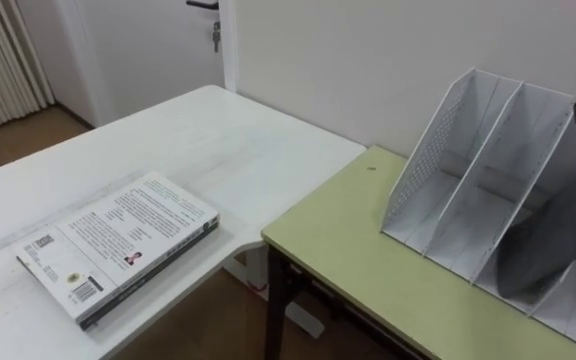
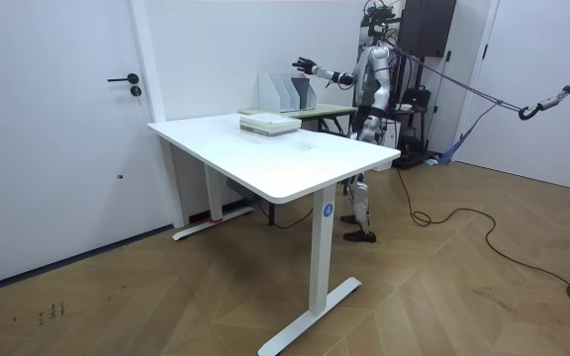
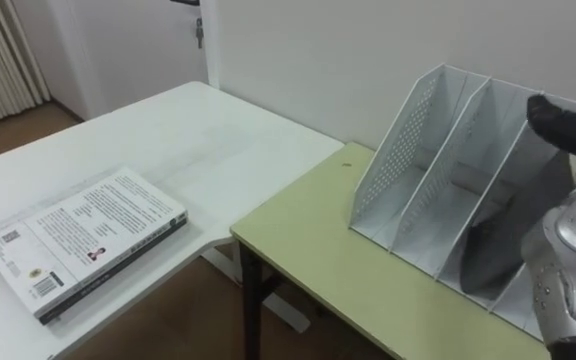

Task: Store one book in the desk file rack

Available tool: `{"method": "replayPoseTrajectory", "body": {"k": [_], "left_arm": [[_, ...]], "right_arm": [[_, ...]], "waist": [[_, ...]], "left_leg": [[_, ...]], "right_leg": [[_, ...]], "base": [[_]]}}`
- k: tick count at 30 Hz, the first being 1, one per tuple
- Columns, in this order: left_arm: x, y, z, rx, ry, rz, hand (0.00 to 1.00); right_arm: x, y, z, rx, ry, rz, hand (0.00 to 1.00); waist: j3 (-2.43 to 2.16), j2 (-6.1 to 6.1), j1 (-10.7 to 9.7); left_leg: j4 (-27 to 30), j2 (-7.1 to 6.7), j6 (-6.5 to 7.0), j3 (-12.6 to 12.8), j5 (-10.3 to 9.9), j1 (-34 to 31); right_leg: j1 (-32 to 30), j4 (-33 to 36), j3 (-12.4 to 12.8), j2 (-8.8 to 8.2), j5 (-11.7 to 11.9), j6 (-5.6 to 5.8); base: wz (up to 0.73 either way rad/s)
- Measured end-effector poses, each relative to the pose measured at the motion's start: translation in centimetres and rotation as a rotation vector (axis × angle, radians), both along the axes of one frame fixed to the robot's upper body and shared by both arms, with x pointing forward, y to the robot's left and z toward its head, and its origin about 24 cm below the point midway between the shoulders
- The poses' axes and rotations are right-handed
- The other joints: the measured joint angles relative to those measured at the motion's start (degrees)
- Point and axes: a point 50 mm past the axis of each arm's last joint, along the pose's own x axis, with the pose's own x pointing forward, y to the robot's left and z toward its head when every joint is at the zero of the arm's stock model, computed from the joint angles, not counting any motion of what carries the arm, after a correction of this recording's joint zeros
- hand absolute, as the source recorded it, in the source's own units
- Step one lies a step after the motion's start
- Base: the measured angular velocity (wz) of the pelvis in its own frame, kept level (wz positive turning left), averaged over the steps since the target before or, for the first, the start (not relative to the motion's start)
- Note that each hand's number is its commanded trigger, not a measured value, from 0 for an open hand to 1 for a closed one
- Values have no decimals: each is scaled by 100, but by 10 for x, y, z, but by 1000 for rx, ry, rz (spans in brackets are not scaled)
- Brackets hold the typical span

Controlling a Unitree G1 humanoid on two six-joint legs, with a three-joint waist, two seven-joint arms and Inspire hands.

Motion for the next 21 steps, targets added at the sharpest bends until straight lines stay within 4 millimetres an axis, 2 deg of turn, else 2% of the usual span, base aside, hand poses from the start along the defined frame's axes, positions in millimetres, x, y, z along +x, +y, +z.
{"method": "replayPoseTrajectory", "body": {"k": [5, 11, 15, 18, 21], "left_arm": [[-4, 1, -1, 3, 1, -6, 0], [-6, 2, -1, 4, -6, -1, 0], [-12, 4, -1, -2, 9, 24, 0], [-12, 6, 0, -6, 4, 30, 0], [-12, 8, 0, -19, 2, 5, 0]], "right_arm": [[-7, 25, 33, -92, -145, 188, 0], [-25, 56, 51, -215, -248, 456, 0], [-35, 78, 51, -272, -267, 651, 0], [-38, 98, 47, -291, -266, 854, 0], [-39, 120, 40, -355, -232, 1052, 0]], "waist": [[6, 6, 6], [19, -22, 10], [19, -57, 21], [12, -70, 25], [14, -55, 130]], "left_leg": [[-27, 14, -1, 38, 1, 14], [-53, 23, -1, 71, 0, 45], [-65, 24, -2, 140, -1, 81], [-84, 76, -3, 193, -2, 88], [-118, 121, -7, 291, -4, 63]], "right_leg": [[18, 7, 44, 15, 0, -3], [-8, 4, 61, -29, 0, -1], [5, 3, 117, -20, -1, 0], [-32, 12, 171, -5, 3, -4], [-30, 7, 284, 46, 62, -30]], "base": [[-2], [-2], [-7], [-11], [-20]]}}
